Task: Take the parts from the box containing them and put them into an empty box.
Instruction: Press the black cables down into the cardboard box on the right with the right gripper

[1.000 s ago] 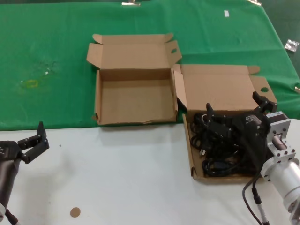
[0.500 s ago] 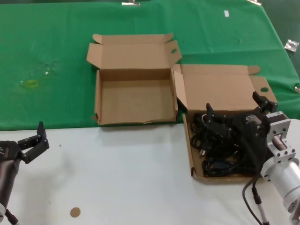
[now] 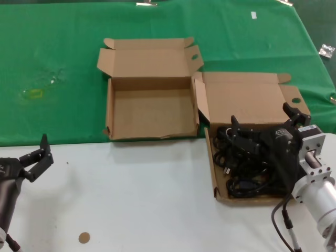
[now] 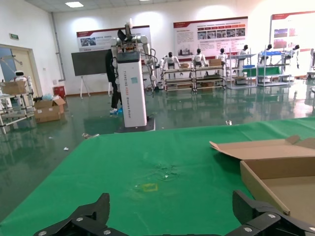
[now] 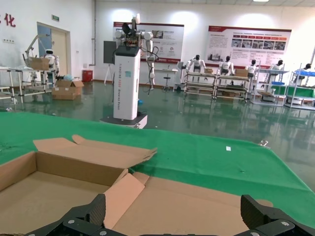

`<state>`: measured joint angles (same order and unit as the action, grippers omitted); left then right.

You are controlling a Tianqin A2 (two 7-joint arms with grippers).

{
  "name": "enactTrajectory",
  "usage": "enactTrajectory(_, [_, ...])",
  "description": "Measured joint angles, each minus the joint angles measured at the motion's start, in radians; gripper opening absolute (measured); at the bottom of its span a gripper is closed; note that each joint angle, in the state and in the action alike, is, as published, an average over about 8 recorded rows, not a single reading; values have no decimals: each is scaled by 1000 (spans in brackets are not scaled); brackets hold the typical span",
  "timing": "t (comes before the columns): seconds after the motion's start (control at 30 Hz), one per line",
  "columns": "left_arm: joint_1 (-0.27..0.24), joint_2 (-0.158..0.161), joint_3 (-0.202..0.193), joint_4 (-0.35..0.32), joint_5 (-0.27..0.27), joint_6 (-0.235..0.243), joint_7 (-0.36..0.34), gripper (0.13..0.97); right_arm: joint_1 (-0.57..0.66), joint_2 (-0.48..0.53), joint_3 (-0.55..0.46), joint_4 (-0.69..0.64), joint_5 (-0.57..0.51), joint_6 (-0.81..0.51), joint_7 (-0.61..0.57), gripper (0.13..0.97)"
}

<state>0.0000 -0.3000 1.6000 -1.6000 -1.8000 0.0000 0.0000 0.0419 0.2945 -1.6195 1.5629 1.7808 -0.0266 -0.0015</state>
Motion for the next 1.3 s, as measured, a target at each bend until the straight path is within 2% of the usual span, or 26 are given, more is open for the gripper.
enactTrajectory(0.07, [0, 0, 0, 0, 0, 0, 0, 889, 0, -1, -3, 1, -1, 0, -1, 966])
enactTrajectory(0.33, [0, 0, 0, 0, 0, 0, 0, 748, -2, 5, -26, 11, -1, 5, 0, 966])
enactTrajectory(0.47, [0, 0, 0, 0, 0, 0, 0, 748, -4, 43, -55, 24, 19, 25, 10, 966])
enactTrajectory(0.53, [0, 0, 0, 0, 0, 0, 0, 695, -4, 82, -84, 35, 44, 42, 17, 966])
enactTrajectory(0.73, [0, 0, 0, 0, 0, 0, 0, 535, 11, 293, -223, 84, 192, 99, 30, 966])
enactTrajectory(0.8, [0, 0, 0, 0, 0, 0, 0, 511, 21, 380, -273, 105, 249, 106, 34, 966])
enactTrajectory(0.97, [0, 0, 0, 0, 0, 0, 0, 386, 70, 610, -392, 149, 339, 68, 92, 966])
enactTrajectory(1.03, [0, 0, 0, 0, 0, 0, 0, 336, 100, 694, -438, 161, 345, 35, 141, 966])
enactTrajectory(1.13, [0, 0, 0, 0, 0, 0, 0, 336, 154, 805, -498, 168, 316, -35, 236, 966])
enactTrajectory(1.3, [0, 0, 0, 0, 0, 0, 0, 273, 243, 928, -540, 154, 205, -214, 394, 966])
